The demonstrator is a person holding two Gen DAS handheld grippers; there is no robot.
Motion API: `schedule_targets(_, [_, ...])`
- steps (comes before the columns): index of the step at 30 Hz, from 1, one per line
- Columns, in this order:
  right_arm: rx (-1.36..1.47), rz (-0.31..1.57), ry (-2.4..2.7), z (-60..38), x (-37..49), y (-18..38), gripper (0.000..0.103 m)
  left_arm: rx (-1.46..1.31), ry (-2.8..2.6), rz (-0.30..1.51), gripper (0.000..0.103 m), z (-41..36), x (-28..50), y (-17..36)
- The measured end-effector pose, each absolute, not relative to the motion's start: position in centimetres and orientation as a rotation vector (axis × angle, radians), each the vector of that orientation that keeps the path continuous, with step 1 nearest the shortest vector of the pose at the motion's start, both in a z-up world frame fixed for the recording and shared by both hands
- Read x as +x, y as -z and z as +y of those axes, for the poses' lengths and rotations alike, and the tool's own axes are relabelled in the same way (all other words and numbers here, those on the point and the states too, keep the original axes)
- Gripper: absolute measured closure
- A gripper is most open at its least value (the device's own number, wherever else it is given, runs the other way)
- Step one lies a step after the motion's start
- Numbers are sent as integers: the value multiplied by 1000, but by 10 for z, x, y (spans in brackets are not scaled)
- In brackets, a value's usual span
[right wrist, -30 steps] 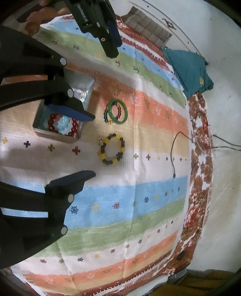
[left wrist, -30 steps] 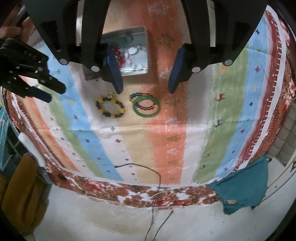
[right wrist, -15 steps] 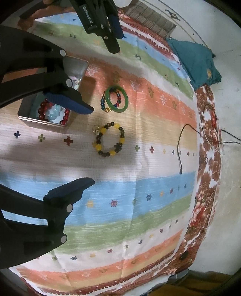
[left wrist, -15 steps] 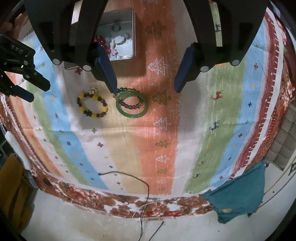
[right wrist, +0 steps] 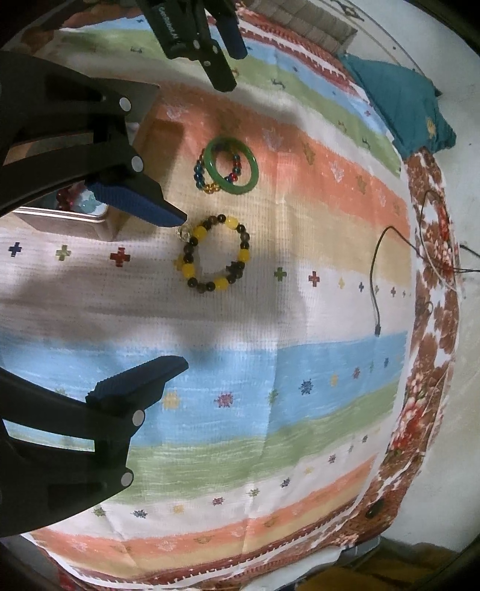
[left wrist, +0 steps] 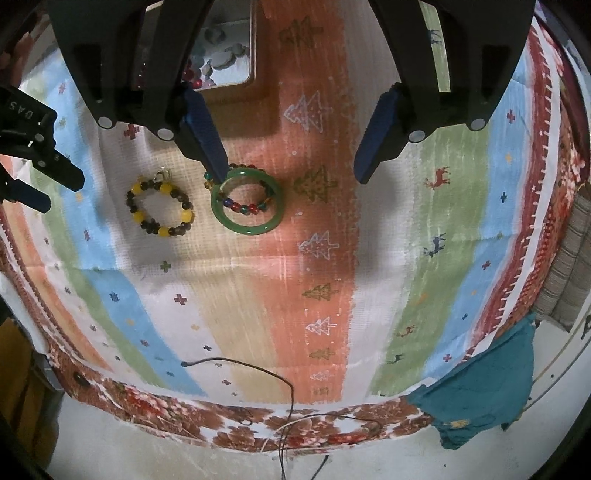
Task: Organize jewelry
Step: 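Move both tools from the tin to the green bangle and yellow-black bracelet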
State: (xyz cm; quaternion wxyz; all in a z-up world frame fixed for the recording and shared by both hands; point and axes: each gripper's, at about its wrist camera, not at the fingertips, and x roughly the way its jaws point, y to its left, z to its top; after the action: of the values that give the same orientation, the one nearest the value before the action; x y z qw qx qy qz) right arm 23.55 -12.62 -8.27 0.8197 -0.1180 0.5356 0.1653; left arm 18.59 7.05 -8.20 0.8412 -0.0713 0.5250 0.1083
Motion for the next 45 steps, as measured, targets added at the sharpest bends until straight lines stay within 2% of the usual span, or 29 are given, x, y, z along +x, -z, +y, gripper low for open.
schedule_targets(34, [-309, 1256, -326, -105, 280, 142, 31, -111, -231, 1235, 34, 89, 237, 142])
schedule_targets(37, [-312, 1265, -329, -104, 283, 146, 39, -104, -242, 1238, 37, 91, 241, 148])
schedule_targets(41, [-325, 1276, -327, -102, 286, 153, 41, -96, -240, 1244, 37, 92, 245, 154])
schedule_targets(45, [-335, 1294, -326, -102, 290, 161, 51, -84, -247, 1264, 37, 94, 248, 162])
